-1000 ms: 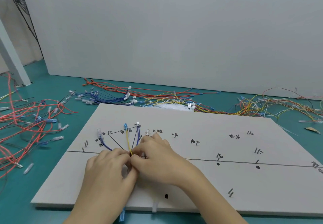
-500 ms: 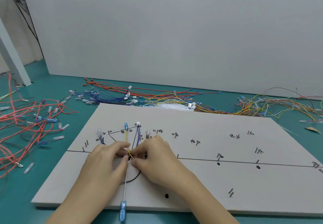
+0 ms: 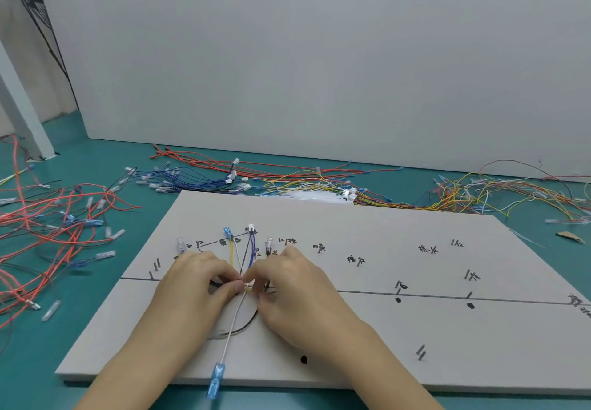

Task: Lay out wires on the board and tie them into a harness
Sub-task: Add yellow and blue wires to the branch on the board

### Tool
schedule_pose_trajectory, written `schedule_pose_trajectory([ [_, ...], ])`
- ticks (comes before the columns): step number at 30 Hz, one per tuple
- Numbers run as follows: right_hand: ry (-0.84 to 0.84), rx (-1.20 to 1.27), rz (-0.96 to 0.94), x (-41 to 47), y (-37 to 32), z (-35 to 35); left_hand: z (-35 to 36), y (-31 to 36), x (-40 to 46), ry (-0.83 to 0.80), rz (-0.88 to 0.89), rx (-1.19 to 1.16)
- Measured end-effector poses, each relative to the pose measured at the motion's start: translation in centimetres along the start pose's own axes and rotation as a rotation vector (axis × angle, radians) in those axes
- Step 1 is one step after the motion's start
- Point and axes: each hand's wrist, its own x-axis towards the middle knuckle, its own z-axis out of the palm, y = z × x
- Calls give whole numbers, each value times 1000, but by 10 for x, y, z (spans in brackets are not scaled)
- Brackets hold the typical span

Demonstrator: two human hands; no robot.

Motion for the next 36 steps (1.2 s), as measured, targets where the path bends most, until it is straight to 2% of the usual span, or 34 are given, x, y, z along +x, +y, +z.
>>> schedule_pose_trajectory([
  [5, -39, 71, 84, -3, 11, -15, 1, 1, 2, -53, -4, 50],
  [10, -228, 215, 186, -7, 25, -39, -4, 3, 4, -102, 5, 63],
  [12, -239, 253, 220, -8, 30, -47, -4, 3, 3, -90, 25, 80],
  [19, -158, 412, 384, -6, 47, -67, -1, 0, 6, -145, 67, 59],
  [23, -48, 530, 404, -1, 48, -62, -2, -5, 10, -189, 108, -79],
  [26, 52, 560, 371, 5, 47, -54, -2, -6, 11, -215, 170, -91],
  [30, 137, 481, 279, 20, 45, -45, 1, -7, 10, -180, 221, -93],
  [36, 107, 288, 190, 41, 47, -32, 4, -8, 10, -157, 265, -48],
])
